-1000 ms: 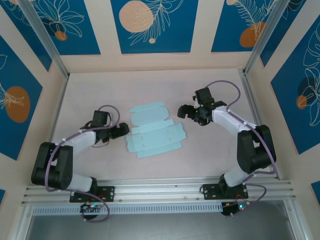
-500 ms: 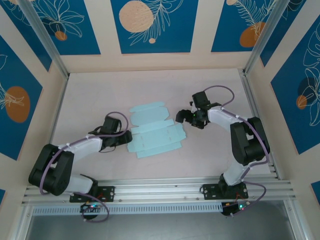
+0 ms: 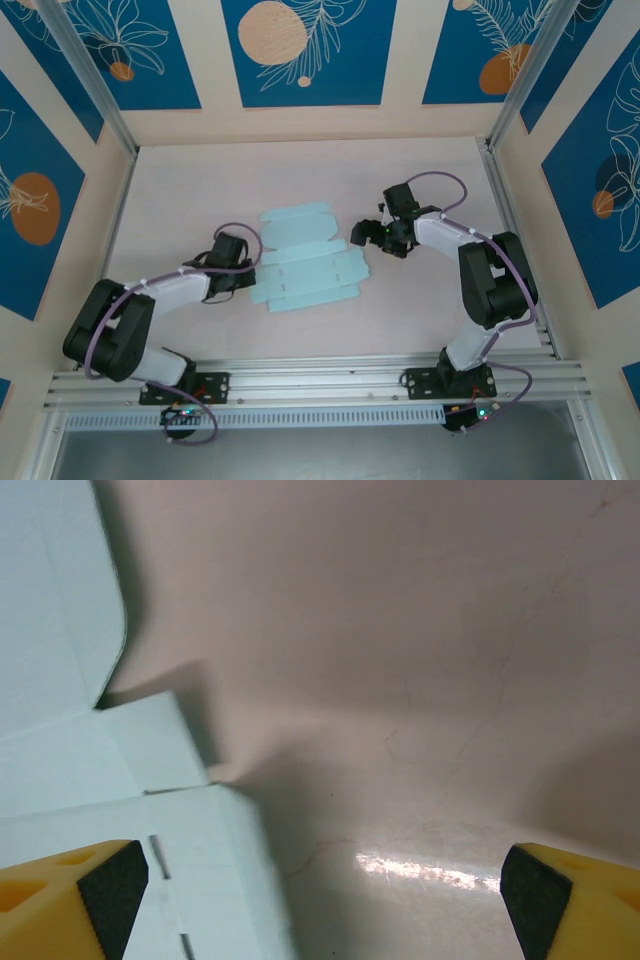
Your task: Fold the paper box
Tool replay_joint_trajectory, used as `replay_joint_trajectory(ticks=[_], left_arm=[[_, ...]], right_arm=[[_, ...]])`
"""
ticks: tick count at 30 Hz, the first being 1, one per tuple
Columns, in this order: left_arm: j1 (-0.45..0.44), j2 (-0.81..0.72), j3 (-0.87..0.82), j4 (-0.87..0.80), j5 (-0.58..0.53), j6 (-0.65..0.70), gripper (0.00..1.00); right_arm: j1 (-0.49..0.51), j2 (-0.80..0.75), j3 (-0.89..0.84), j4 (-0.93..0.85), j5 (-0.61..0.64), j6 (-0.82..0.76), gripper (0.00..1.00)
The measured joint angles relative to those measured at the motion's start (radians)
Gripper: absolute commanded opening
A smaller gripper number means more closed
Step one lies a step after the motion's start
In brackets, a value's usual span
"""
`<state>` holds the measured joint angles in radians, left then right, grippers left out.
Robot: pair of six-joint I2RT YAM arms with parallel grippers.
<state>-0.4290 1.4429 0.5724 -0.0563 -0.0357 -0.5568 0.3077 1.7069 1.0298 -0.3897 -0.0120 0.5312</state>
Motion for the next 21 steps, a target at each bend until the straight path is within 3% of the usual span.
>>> replay_joint_trajectory(ticks=[9,21], left_arm=[[-0.024,0.011,0.007,0.116,0.069,0.214,0.0],[-0.028,-0.164,-0.064,0.383,0.108,0.55,0.0]], right_arm=[[-0.009,-0.008,0.0,-0.001,0.0,-0.001,0.94],[-0.068,-0.116,0.0,-0.025,-0.05,-0.035,0.94]])
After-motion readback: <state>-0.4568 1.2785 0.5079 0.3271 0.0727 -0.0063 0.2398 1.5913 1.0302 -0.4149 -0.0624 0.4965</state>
